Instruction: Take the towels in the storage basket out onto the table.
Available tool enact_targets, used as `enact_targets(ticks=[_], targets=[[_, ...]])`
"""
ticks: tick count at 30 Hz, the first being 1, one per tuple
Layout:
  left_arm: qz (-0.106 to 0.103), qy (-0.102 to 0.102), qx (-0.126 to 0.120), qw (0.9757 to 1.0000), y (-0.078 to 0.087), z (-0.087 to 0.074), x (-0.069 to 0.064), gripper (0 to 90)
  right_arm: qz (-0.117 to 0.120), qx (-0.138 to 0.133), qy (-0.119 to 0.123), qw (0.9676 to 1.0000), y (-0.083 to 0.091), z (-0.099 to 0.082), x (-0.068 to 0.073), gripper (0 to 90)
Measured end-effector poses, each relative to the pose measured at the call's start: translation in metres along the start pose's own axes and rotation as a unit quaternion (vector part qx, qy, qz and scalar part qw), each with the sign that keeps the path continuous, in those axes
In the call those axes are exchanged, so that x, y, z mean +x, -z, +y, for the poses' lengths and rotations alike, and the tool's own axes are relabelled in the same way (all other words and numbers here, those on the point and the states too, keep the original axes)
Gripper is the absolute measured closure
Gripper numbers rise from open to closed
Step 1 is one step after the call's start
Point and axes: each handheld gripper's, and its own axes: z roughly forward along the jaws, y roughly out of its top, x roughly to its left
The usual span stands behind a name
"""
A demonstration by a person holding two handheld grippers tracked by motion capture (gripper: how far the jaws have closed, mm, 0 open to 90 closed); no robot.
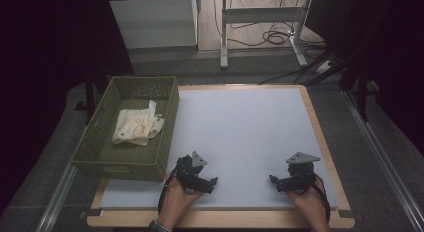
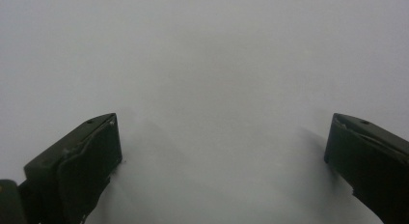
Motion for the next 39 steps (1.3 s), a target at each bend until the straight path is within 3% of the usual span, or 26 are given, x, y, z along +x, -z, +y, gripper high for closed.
enact_targets(ticks=[29, 39], targets=[[-0.005, 0.004, -0.003, 1.0, -0.0002, -0.0005, 0.0012, 0.0, 0.001, 0.0, 0.0, 1.0, -0.0001, -0.0002, -0.0002, 0.0], [-0.01, -0.006, 0.0, 0.9999, 0.0006, 0.0031, -0.0005, 3.4, 0.001, 0.0, 0.0, 1.0, -0.0001, -0.0002, -0.0002, 0.0]])
